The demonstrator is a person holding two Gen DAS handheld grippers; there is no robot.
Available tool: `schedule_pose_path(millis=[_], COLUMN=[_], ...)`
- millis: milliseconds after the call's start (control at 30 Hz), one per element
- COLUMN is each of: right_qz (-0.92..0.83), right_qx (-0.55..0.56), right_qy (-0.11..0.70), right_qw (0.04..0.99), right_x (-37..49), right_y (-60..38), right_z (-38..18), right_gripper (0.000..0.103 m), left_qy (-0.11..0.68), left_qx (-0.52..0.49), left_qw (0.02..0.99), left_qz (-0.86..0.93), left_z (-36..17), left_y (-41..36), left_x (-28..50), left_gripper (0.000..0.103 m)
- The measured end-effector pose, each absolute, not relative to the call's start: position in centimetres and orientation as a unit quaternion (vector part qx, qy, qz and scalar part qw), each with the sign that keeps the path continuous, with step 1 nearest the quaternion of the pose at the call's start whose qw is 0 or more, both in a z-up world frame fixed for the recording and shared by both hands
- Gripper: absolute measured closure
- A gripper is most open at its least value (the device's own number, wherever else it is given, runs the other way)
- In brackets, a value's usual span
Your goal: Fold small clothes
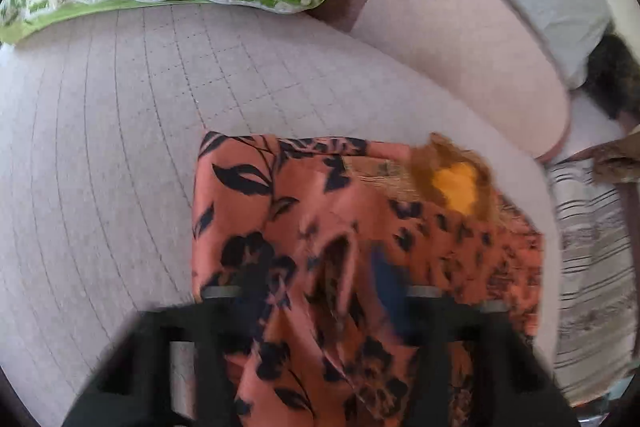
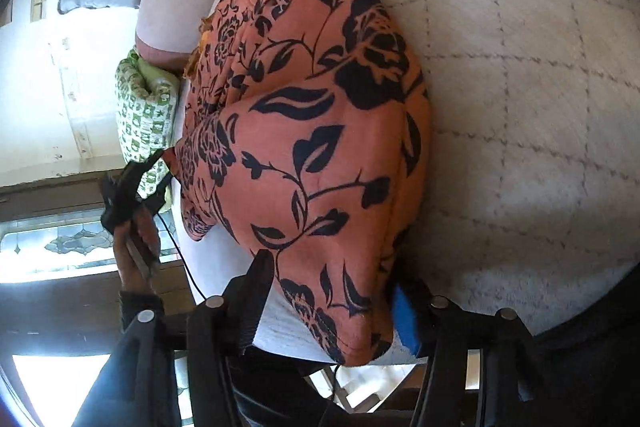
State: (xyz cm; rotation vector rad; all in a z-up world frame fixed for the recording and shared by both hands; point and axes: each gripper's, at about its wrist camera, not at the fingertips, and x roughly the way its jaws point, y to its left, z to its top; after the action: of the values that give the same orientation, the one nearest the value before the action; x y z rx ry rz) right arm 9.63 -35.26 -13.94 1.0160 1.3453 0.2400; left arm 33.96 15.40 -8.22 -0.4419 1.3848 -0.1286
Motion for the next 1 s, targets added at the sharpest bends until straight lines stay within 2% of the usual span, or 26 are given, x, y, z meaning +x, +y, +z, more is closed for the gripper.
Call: schedule_pose_path(millis=[67,100,200,333,567,633,700,767,800,833,867,933,1000], right_qz=[0.107,0.102,0.106,0.138,0.198,0.207,0.219,0.223,0.217,0.203,0.182,0.071,0.089], right_qx=[0.430,0.417,0.411,0.419,0.461,0.463,0.480,0.529,0.544,0.535,0.520,0.492,0.472], right_qy=[0.597,0.602,0.607,0.560,0.441,0.412,0.383,0.375,0.375,0.380,0.394,0.432,0.439], right_qw=[0.669,0.673,0.672,0.701,0.744,0.757,0.758,0.728,0.718,0.727,0.736,0.752,0.760], right_x=[9.8,10.2,10.3,10.6,14.3,17.1,21.5,26.0,28.6,31.6,33.5,34.2,32.9], right_y=[-35.0,-34.5,-34.4,-34.8,-38.4,-39.5,-40.9,-42.3,-43.1,-43.7,-43.9,-44.6,-43.7], right_z=[-13.7,-13.7,-13.7,-10.1,-2.6,-0.8,0.5,-0.6,-1.6,-3.0,-4.3,-7.7,-9.0], right_gripper=[0.067,0.083,0.093,0.094,0.094,0.094,0.094,0.087,0.060,0.013,0.002,0.003,0.002], left_qy=[0.638,0.635,0.612,0.554,0.427,0.401,0.399,0.414,0.440,0.466,0.495,0.542,0.531], left_qx=[-0.208,-0.204,-0.222,-0.251,-0.265,-0.265,-0.262,-0.258,-0.231,-0.218,-0.210,-0.221,-0.220], left_qw=[0.739,0.743,0.757,0.791,0.859,0.871,0.875,0.871,0.867,0.857,0.843,0.811,0.818], left_qz=[-0.058,-0.053,-0.053,-0.068,-0.101,-0.103,-0.087,-0.051,-0.032,-0.017,-0.002,0.006,0.017], left_z=[-8.8,-8.6,-7.1,-2.2,10.3,12.3,12.1,9.9,7.4,5.0,2.2,-1.9,-2.4], left_y=[15.5,15.5,16.7,19.3,21.8,21.9,21.5,21.5,21.0,20.7,20.7,21.6,23.1], left_x=[34.0,33.8,32.2,28.9,23.9,24.5,26.6,29.7,32.1,33.3,34.1,33.7,31.8], left_gripper=[0.096,0.096,0.096,0.096,0.096,0.096,0.095,0.088,0.067,0.051,0.050,0.050,0.048])
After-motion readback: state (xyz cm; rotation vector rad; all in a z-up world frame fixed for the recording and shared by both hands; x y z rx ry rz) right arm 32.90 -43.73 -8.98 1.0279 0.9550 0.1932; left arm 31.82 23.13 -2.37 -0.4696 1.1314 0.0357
